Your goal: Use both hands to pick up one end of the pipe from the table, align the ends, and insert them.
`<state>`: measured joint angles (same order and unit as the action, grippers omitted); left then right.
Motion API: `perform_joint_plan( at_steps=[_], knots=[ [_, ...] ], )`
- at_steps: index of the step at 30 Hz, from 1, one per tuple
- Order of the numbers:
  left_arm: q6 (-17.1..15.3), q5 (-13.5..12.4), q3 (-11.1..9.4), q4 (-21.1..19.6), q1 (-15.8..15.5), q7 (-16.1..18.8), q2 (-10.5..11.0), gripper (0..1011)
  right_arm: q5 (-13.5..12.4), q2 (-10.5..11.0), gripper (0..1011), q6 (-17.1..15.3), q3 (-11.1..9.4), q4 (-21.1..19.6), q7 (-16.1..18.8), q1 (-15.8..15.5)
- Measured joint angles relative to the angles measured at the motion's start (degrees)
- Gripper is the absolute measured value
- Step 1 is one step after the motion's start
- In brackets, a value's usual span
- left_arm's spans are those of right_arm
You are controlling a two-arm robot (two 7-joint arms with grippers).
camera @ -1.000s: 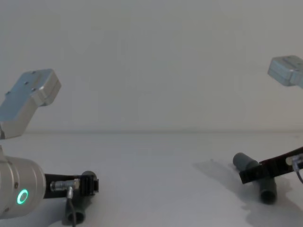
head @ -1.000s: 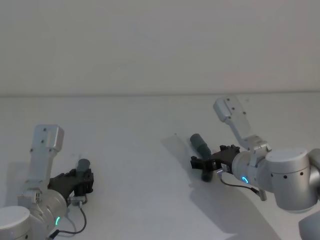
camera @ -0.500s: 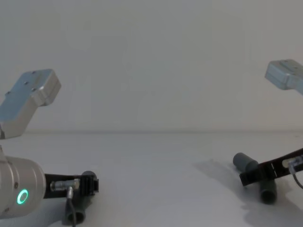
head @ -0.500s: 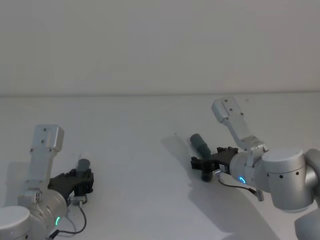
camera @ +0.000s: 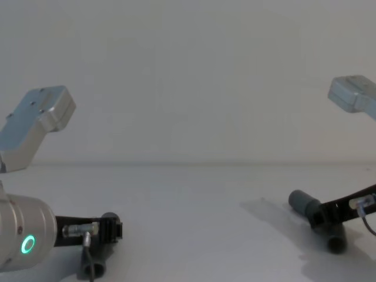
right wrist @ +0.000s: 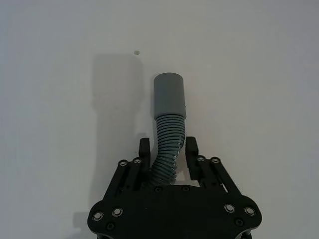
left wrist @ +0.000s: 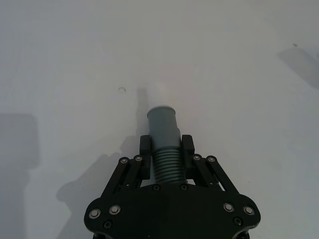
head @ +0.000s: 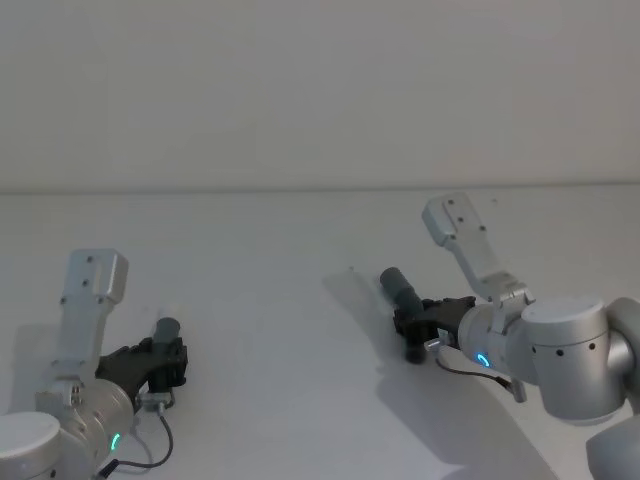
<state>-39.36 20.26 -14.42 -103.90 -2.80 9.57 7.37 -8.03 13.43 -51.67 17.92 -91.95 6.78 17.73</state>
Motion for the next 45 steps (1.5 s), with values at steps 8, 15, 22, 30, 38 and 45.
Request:
perform_joint_plan(
  at_steps=[8,15,22,30,38,45],
  knots=[
    [0.0,0.0,0.0,0.0,0.0,0.0,0.0,329,0.1,-0.1,219,0.0,0.0,0.1,-0.1,0.0],
    [0.0,0.0,0.0,0.0,0.0,0.0,0.0,329,0.1,-0.1,132,0.0,0.0,0.1,-0.1,0.1],
    [0.0,0.0,0.0,0.0,0.0,0.0,0.0,329,0.1,-0.1,125,0.0,0.0,0.2,-0.1,0.1],
    [0.0,0.0,0.0,0.0,0.0,0.0,0.0,329,0.1,-0.1,125,0.0,0.0,0.2,-0.1,0.1],
    [0.0,0.0,0.0,0.0,0.0,0.0,0.0,329,0.1,-0.1,125,0.0,0.0,0.2,0.0,0.0],
    [0.0,0.0,-0.3,0.0,-0.3,-1.6,0.9,329,0.1,0.6,116,0.7,0.4,0.0,1.1,-0.1]
  ],
)
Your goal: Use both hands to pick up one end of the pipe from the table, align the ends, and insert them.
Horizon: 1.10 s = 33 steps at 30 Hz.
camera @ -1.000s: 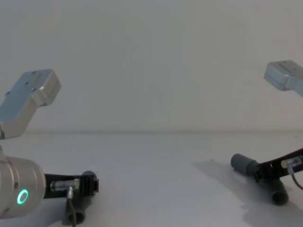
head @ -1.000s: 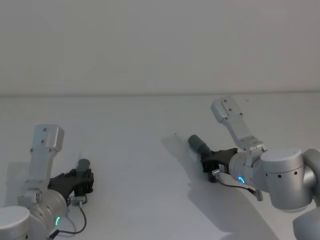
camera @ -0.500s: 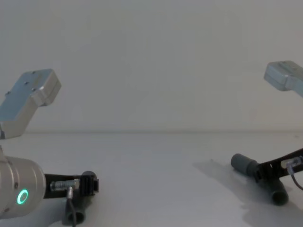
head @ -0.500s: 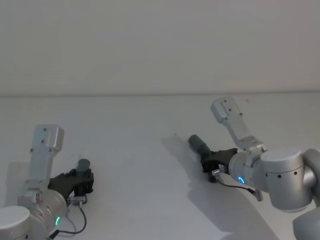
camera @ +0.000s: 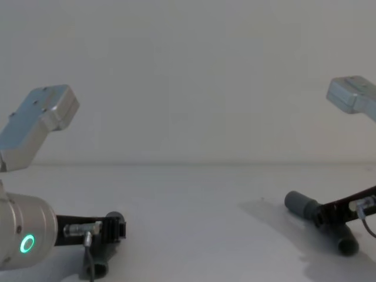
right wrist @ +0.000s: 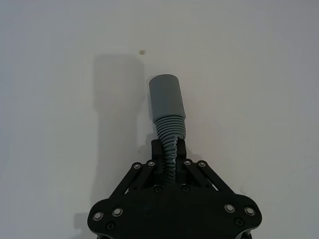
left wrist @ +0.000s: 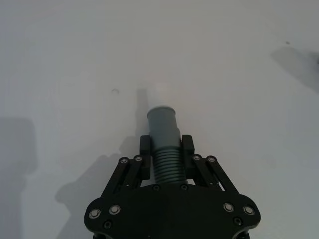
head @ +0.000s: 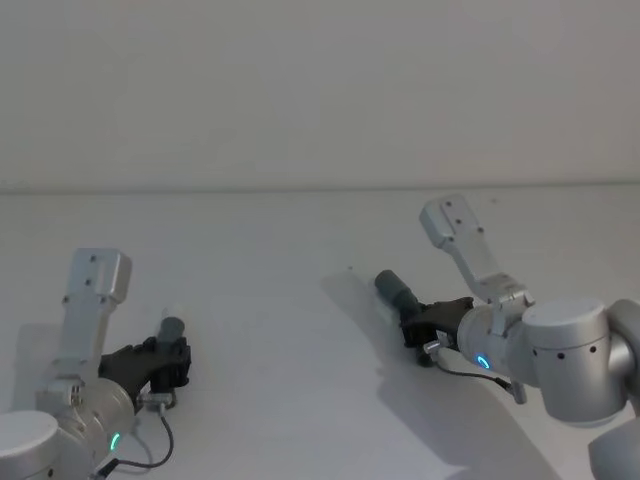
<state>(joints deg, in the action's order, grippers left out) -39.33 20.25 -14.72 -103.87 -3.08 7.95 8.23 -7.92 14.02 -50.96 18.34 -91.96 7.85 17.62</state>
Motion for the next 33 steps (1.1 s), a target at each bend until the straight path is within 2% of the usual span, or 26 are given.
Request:
perform_joint_plan(
  at_steps=[10,22,33],
  knots=[
    [1.8,0.0,-1.1,-0.4,-1.1,-5.5,3.4,329,0.4,3.4,116,4.6,1.7,-1.8,4.1,-1.4],
    [4.7,0.2,-2.8,-0.7,-3.3,-14.8,8.7,329,0.7,9.2,105,13.2,3.0,-5.4,10.3,-4.6],
    [5.7,0.9,-4.5,0.0,-5.9,-22.0,13.1,328,0.2,13.8,90,20.3,3.6,-7.3,16.3,-6.3]
  ],
)
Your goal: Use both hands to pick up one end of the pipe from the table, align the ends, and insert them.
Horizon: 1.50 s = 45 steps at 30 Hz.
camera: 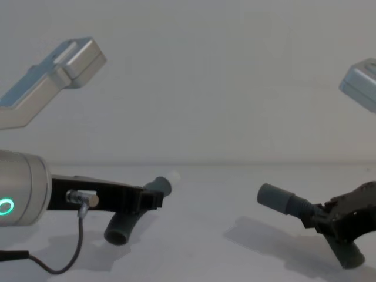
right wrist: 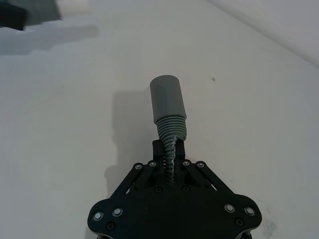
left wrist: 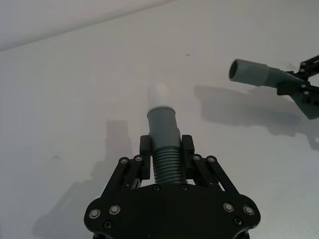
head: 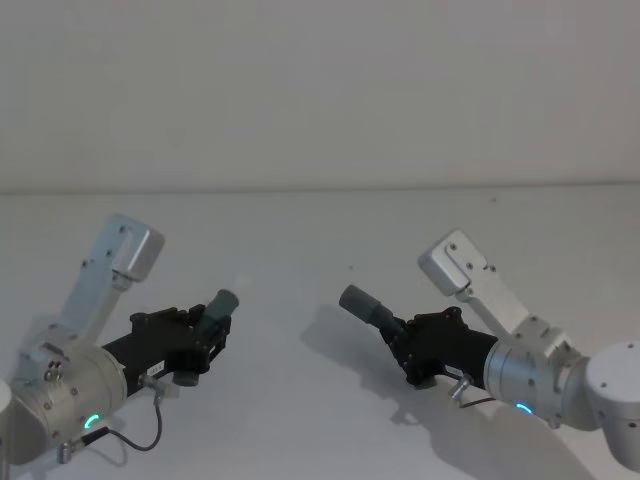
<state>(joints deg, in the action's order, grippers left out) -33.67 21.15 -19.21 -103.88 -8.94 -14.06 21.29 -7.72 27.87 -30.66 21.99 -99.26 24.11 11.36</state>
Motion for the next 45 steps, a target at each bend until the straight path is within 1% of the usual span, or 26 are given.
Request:
perform_joint_plan(
  at_steps=[1,2,3,5,7,8,11,12,14,17,18,20,21,23,26,34,45],
  knots=[
    [0.0,0.1,-0.1,0.0,-0.2,-0.5,0.3,328,0.0,0.0,90,0.0,0.0,0.0,0.0,0.0],
    [0.1,0.2,-0.4,0.2,-0.5,-1.4,0.8,328,-0.2,0.9,86,1.3,0.1,-0.2,1.0,-0.1],
    [0.1,0.3,-0.7,0.4,-1.0,-2.5,1.4,329,-0.3,1.1,86,1.6,0.2,-0.2,1.3,-0.2],
    [0.1,0.4,-0.8,0.5,-1.1,-2.9,1.6,329,-0.4,1.6,86,2.3,0.2,-0.3,1.9,-0.2],
    [0.1,0.6,-1.5,0.9,-2.0,-4.9,2.8,329,-0.6,2.2,86,3.6,0.3,-0.4,2.8,-0.3],
    [0.1,0.6,-1.5,0.9,-2.0,-4.9,2.8,329,-0.6,2.5,85,3.9,0.3,-0.5,3.0,-0.3],
    [0.1,0.9,-2.4,1.3,-3.0,-7.4,4.3,329,-0.9,3.4,86,5.3,0.4,-0.6,4.1,-0.4],
    [0.1,0.9,-2.4,1.3,-3.0,-7.4,4.3,329,-1.0,3.7,85,5.9,0.4,-0.7,4.5,-0.5],
    [0.2,1.2,-2.9,1.7,-3.7,-9.2,5.2,329,-1.1,4.2,84,6.5,0.5,-0.8,4.9,-0.5],
    [0.4,1.5,-3.4,2.0,-4.4,-10.8,6.1,329,-1.3,5.0,84,7.8,0.5,-0.9,5.8,-0.5],
    [0.4,1.5,-3.4,2.0,-4.4,-10.8,6.1,329,-1.3,5.2,84,8.1,0.5,-0.9,6.0,-0.5],
    [0.7,1.8,-3.9,2.3,-5.1,-12.4,7.0,329,-1.5,5.8,83,9.0,0.6,-0.9,6.7,-0.5],
    [0.7,1.8,-3.9,2.3,-5.1,-12.4,7.0,329,-1.5,6.0,83,9.2,0.6,-0.9,6.8,-0.5],
    [0.9,2.1,-4.3,2.6,-5.7,-14.0,7.8,329,-1.5,6.7,78,10.0,0.7,-0.9,7.5,-0.4],
    [1.1,2.3,-4.7,2.9,-6.4,-15.5,8.6,329,-1.6,7.5,78,11.0,0.9,-0.9,8.4,-0.2],
    [1.8,3.0,-5.9,3.8,-8.1,-19.1,10.2,329,-1.6,9.6,78,13.4,2.0,-0.7,10.9,0.6],
    [2.9,3.9,-8.0,5.4,-10.7,-24.4,11.9,329,-1.3,11.6,78,15.9,3.6,-0.1,14.0,1.9]
  ],
)
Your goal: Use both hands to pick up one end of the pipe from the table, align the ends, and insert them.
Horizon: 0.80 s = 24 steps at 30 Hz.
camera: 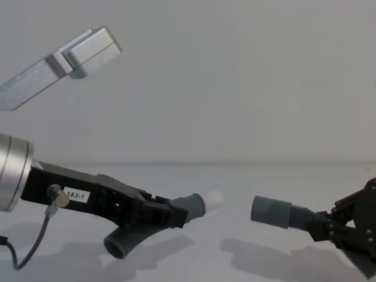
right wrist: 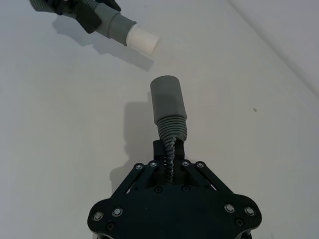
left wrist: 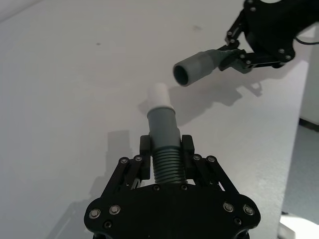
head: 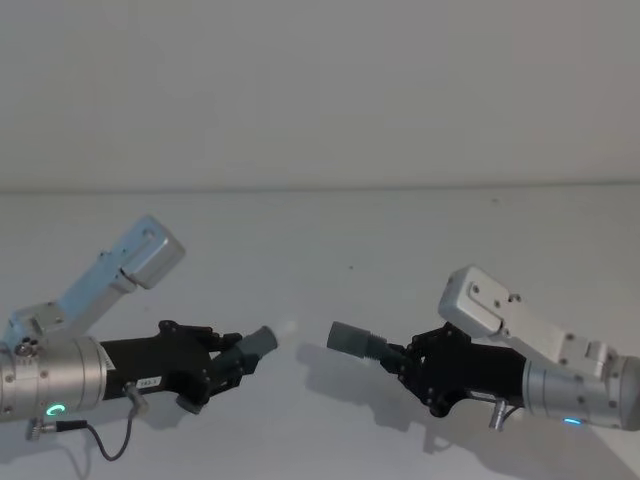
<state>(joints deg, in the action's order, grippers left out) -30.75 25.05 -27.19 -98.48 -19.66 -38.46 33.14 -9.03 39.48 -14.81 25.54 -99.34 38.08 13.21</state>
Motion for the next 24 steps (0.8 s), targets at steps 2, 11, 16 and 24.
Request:
perform_joint_plan(
  at_steps=[2,11,16,24],
  knots=[
    [0.2,0.2,-0.5,0.4,-0.7,-1.3,0.3,329,0.0,0.3,78,0.5,0.3,0.2,0.6,0.3],
    [0.4,0.5,-2.5,1.6,-2.8,-4.9,1.1,328,-0.7,1.2,78,2.0,0.9,0.6,2.3,1.1],
    [0.4,0.8,-3.5,2.3,-3.9,-6.7,1.5,329,-1.7,1.7,78,3.1,1.0,1.0,3.7,1.6],
    [0.4,1.2,-4.9,3.2,-5.5,-9.1,2.0,329,-3.7,2.5,78,5.0,1.0,1.7,6.4,2.4]
  ],
)
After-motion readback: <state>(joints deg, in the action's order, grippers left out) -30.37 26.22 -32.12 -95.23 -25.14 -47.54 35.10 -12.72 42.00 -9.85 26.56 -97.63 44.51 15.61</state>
